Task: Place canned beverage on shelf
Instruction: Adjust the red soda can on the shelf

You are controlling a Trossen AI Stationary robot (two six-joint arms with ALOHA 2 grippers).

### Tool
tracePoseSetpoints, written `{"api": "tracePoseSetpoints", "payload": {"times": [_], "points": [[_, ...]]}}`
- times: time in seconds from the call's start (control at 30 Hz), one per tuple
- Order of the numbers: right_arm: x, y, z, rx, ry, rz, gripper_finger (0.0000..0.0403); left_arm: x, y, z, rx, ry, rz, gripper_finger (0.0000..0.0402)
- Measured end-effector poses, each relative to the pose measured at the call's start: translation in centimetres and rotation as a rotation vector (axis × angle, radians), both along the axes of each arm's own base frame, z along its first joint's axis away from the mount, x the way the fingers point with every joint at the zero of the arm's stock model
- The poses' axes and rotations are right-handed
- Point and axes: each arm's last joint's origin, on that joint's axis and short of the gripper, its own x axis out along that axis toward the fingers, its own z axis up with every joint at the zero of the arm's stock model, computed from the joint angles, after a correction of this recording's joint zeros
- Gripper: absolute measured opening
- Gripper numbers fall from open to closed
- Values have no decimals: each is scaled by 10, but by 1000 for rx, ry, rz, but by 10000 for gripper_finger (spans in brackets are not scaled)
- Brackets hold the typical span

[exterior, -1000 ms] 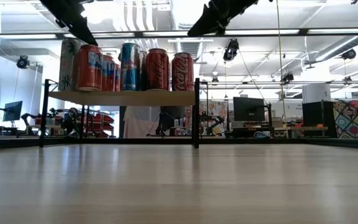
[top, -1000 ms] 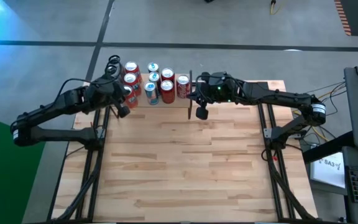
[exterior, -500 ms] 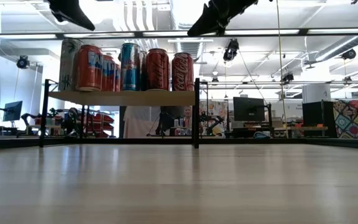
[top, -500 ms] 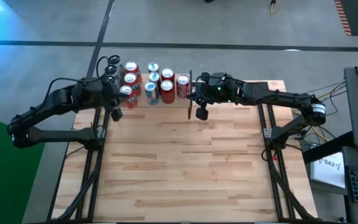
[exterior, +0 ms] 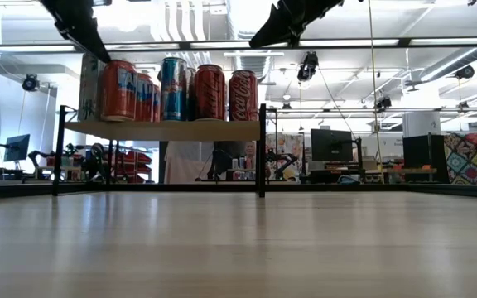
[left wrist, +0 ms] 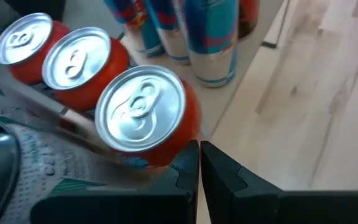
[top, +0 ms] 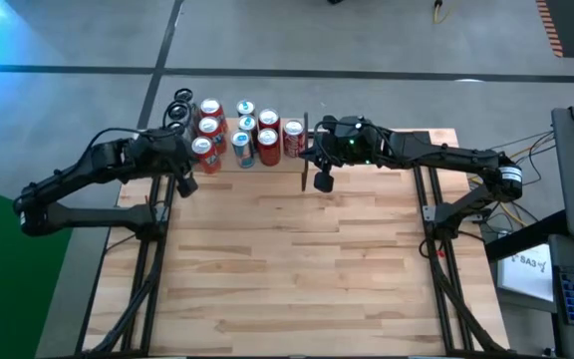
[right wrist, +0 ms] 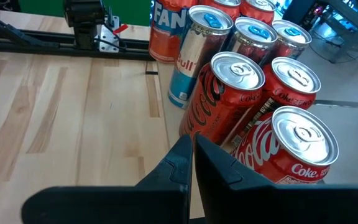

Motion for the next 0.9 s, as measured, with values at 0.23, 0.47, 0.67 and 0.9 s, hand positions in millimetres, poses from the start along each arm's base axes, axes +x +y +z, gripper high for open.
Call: {"api": "tracePoseSetpoints", "payload": {"times": [0.23,0.47,0.67,0.9], "points": [[0,1,0,0,0,2,9,0,1,0,8,2,28,0],[0,1,0,0,0,2,9,3,2,7,31,-60,27,0],[0,1,0,0,1,2,9,9,6,21,117,-112,52,0],[0,1,0,0,1,2,9,27,14,15,161,-37,36,0]]}}
